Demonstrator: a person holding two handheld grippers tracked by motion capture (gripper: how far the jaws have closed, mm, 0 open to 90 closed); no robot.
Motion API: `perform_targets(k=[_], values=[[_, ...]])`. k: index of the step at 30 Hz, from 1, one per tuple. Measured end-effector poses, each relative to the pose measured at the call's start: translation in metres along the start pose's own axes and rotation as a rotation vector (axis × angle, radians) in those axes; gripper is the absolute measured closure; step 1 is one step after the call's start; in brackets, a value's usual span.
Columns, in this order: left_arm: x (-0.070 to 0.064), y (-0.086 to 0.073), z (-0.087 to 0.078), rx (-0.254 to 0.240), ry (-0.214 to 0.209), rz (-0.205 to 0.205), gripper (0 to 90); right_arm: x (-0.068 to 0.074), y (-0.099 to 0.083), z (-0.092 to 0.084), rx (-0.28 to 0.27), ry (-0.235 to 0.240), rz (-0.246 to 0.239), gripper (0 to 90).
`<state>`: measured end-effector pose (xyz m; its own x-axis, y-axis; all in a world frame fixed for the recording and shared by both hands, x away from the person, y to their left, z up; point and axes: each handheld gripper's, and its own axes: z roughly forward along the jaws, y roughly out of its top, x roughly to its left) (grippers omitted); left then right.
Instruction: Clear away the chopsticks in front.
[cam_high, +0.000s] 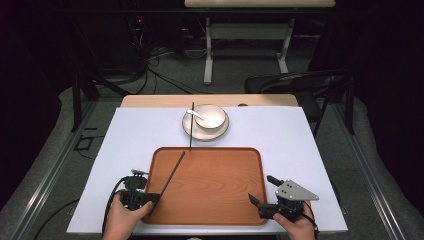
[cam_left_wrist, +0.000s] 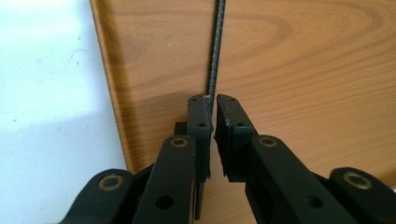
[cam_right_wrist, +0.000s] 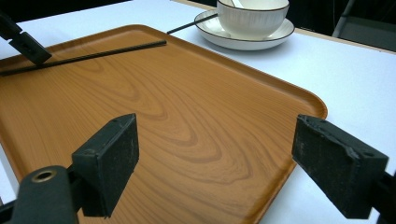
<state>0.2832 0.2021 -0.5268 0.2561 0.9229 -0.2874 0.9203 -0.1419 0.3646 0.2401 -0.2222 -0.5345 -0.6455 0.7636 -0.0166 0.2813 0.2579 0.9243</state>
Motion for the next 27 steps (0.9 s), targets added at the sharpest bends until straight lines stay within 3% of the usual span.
perform_targets(k=[15,27], values=[[0.0,0.001,-0.004,-0.015,-0.006,0.004,82.2,0.0,0.0,0.0,-0.001,0.0,0.001,14.6],[0.006,0.031,-0.016,-0.086,-0.032,0.018,58.9,0.0,0.0,0.0,0.001,-0.001,0.001,14.6]])
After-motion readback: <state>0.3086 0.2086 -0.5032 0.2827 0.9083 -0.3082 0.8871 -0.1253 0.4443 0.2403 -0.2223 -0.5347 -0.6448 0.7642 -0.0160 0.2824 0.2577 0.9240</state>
